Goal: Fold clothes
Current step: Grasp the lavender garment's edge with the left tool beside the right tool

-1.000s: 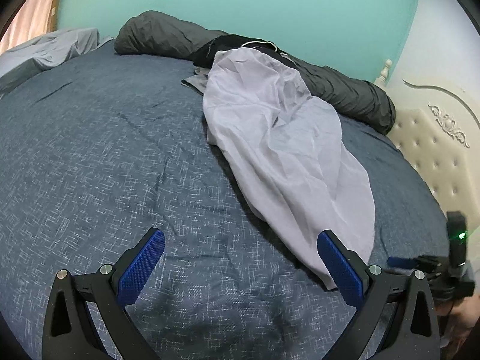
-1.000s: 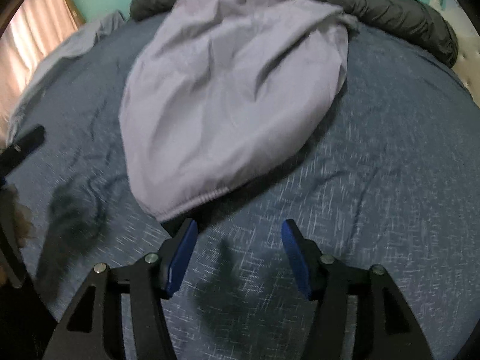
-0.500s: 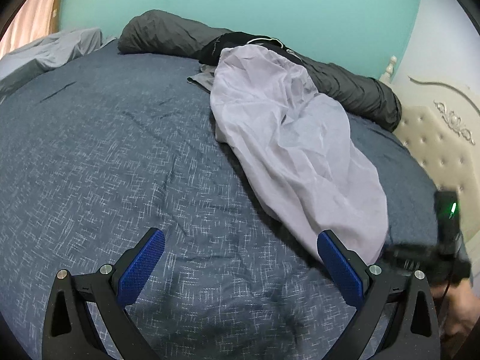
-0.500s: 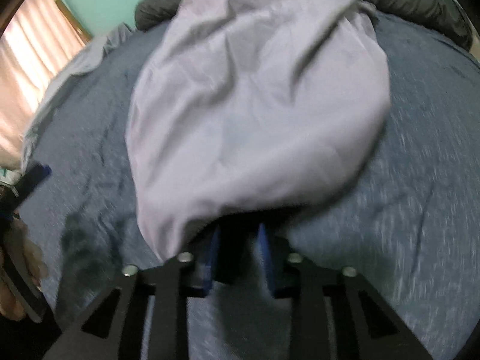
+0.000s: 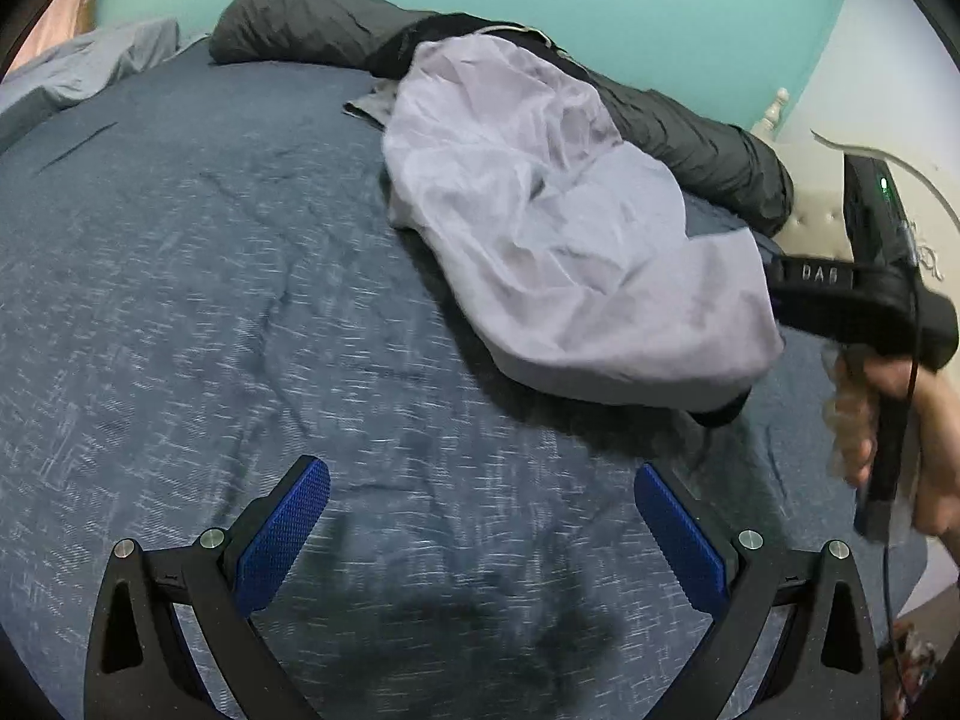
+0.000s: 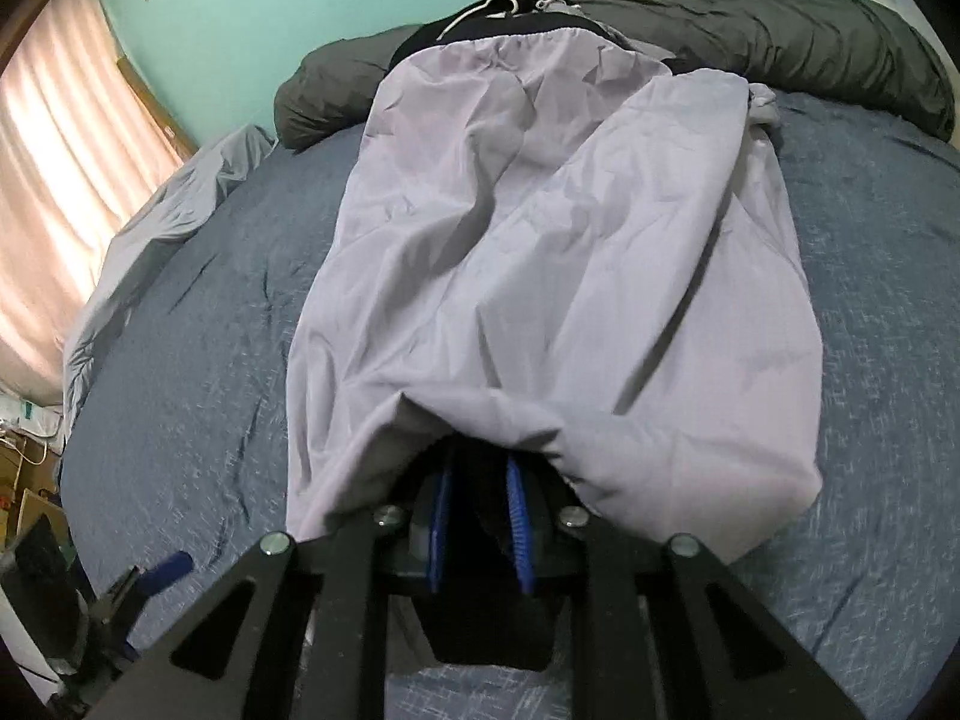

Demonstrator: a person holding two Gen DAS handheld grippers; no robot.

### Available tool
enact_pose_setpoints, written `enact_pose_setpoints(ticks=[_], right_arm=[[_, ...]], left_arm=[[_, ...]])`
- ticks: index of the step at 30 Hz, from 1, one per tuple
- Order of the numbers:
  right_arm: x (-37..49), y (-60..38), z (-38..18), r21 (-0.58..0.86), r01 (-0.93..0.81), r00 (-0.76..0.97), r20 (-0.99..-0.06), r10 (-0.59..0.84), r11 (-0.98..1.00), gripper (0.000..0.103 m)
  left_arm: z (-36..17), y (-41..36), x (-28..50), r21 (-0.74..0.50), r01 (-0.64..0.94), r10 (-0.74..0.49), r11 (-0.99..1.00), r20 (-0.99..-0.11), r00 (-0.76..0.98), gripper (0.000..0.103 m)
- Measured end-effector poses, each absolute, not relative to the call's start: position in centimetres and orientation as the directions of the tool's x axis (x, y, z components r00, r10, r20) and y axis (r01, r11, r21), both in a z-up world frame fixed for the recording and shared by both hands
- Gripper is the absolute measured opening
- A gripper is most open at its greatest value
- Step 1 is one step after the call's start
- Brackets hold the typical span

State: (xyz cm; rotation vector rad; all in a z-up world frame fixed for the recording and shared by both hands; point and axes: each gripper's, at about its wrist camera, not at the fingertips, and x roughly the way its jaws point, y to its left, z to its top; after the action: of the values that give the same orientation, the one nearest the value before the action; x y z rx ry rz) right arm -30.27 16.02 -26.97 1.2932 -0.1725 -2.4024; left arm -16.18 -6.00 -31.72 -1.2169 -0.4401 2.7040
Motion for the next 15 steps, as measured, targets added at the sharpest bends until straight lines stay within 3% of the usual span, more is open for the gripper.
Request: enact_pose_setpoints(ticks=[15], right_arm=[[-28.2, 19.2, -27.8, 0.245, 0.326, -0.449, -0.810, -0.378, -0.913, 0.017]], left_arm=[[-31.5, 0.5, -17.6, -0.318, -0.143, 0.336, -0.937, -0.718, -0.610, 0.103]])
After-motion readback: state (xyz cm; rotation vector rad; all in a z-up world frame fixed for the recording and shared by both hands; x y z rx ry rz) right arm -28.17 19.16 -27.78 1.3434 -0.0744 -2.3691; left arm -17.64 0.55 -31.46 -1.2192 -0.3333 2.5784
